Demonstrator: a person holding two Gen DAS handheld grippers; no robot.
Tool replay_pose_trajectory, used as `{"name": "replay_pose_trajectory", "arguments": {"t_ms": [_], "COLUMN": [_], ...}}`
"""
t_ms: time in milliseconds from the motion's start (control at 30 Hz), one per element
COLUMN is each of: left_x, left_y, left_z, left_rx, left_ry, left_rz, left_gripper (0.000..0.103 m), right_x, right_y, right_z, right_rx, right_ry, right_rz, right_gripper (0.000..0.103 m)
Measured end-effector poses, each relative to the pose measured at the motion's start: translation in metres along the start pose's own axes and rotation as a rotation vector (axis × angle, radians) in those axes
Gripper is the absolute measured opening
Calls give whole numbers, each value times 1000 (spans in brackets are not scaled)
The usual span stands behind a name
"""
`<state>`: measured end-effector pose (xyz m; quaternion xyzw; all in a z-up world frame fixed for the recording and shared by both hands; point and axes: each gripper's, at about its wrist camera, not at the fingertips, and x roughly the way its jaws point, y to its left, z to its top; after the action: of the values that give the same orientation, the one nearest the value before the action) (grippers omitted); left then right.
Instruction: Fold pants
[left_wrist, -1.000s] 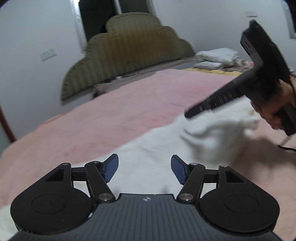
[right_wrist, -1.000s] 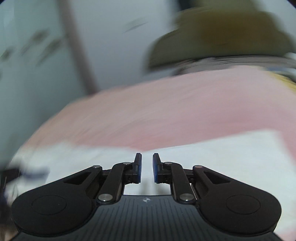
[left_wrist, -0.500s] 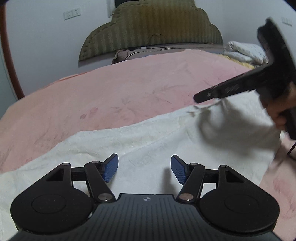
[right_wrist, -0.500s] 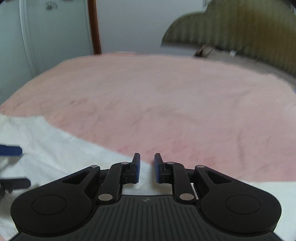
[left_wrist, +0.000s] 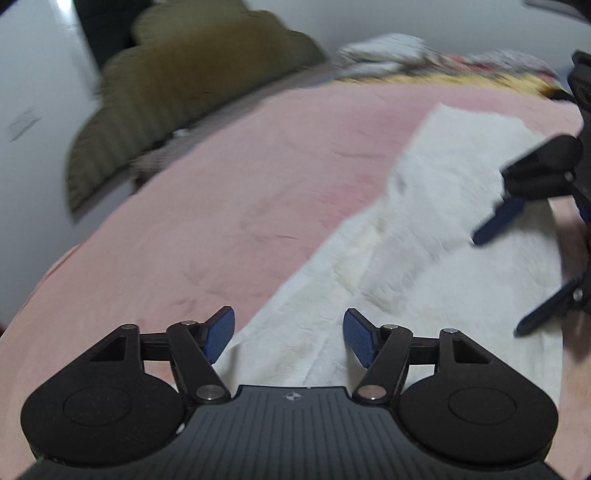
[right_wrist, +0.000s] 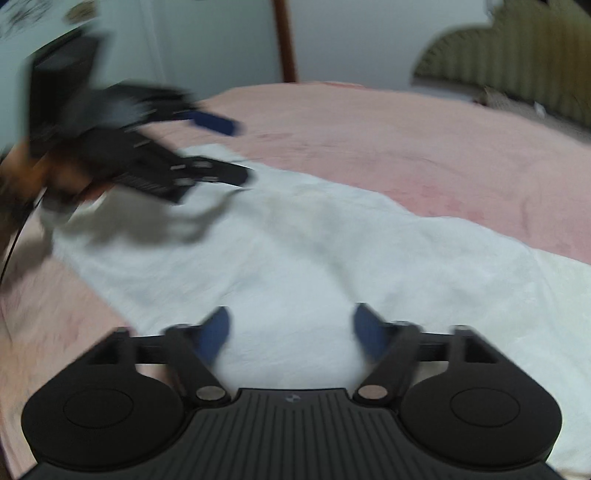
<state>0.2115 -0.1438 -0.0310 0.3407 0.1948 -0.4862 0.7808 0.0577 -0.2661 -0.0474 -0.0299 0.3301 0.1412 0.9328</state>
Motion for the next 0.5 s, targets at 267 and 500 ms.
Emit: {"name": "replay_pose_trajectory", "arguments": {"t_ms": [267,500], "left_x": [25,20], "left_y": [18,6], "left_z": [11,11], "left_rx": [13,34], "left_ry": [63,44], "left_rz": [-194,-130], "left_gripper": [19,1], "right_x": [-4,-5], "right_y": [-3,-5], "right_z": [-7,-10], "right_rx": [50,58], "right_ry": [-59,-63], "right_rz": [17,30], "right_gripper": [88,90]}}
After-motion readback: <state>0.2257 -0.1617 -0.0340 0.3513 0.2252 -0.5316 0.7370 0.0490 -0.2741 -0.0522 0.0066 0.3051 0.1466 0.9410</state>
